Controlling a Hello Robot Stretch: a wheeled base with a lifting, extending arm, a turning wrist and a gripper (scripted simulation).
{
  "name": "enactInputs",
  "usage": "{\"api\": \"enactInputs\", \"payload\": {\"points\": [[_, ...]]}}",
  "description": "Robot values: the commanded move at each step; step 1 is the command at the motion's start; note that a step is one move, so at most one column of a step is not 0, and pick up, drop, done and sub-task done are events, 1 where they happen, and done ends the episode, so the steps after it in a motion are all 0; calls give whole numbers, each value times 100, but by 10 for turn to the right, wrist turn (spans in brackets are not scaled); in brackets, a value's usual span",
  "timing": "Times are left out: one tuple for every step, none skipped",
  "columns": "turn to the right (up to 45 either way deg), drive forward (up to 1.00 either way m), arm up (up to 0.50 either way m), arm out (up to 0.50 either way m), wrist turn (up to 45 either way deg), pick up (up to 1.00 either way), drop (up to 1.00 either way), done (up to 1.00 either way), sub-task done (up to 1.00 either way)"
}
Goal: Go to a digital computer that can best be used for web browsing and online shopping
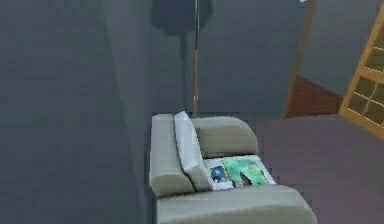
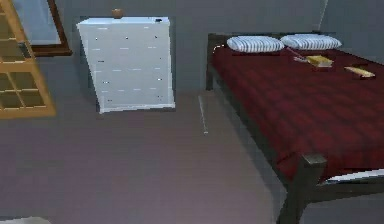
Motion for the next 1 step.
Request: {"api": "enactInputs", "payload": {"points": [[150,0,0,0,0,0,0,0,0]]}}
